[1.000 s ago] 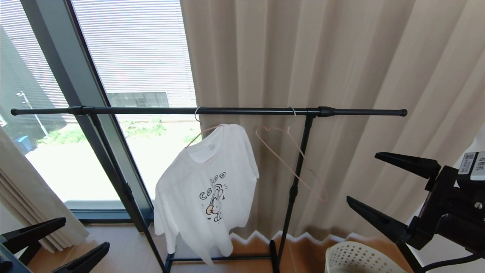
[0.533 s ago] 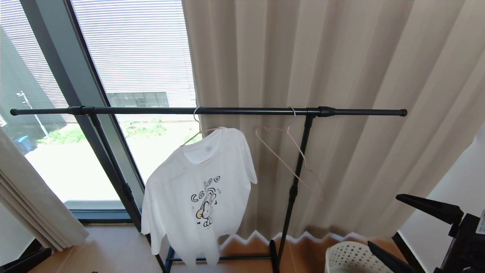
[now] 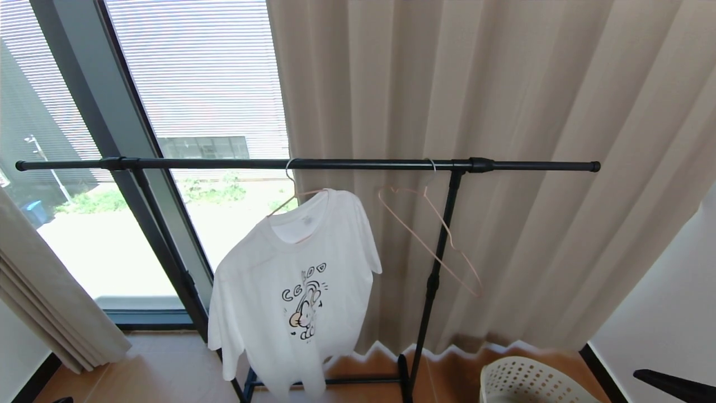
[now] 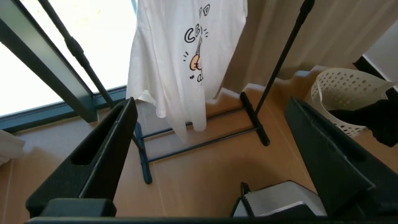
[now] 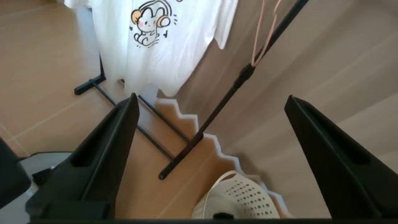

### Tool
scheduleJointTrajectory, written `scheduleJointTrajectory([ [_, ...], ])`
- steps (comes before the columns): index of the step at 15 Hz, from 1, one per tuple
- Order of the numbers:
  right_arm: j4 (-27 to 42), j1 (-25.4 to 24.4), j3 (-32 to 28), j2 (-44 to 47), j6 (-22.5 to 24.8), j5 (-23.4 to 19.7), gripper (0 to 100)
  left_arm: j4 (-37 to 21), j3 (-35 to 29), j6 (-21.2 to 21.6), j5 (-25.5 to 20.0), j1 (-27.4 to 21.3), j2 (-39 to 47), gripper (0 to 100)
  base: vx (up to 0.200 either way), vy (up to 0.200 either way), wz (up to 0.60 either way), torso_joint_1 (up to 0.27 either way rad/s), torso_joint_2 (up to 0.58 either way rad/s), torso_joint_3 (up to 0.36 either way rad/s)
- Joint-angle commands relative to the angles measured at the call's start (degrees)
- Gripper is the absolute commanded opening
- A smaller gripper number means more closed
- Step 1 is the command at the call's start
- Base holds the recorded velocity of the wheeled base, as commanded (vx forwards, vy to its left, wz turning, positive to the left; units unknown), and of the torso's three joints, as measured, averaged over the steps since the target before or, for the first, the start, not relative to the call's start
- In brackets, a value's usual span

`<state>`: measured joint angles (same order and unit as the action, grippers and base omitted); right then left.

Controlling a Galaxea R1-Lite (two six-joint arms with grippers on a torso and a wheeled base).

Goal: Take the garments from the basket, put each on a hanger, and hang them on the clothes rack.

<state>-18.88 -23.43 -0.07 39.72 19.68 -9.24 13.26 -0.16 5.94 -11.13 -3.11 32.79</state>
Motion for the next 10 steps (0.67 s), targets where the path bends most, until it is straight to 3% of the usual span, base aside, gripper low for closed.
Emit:
scheduleJointTrajectory([
  [1,10.80,0.23,0.07,-15.81,-0.78,0.19,100,0.10,0.16,-0.22,0.06,0.38,-0.27,100,0.000,0.000,0.00,0.000,0.00,0.000],
  [4,10.89,0.23,0.07,-17.04,-6.23,4.32,100,-0.70,0.16,-0.66,0.06,1.97,-2.47,100,0.000,0.000,0.00,0.000,0.00,0.000],
  [6,11.06,0.23,0.07,-19.33,-8.34,4.85,100,-2.80,0.16,-0.66,-0.03,3.55,-3.79,100,0.000,0.000,0.00,0.000,0.00,0.000],
  [10,16.07,0.23,0.07,-22.05,-8.95,5.64,100,-5.88,0.16,-0.49,-0.21,3.37,-5.72,100,0.000,0.000,0.00,0.000,0.00,0.000],
])
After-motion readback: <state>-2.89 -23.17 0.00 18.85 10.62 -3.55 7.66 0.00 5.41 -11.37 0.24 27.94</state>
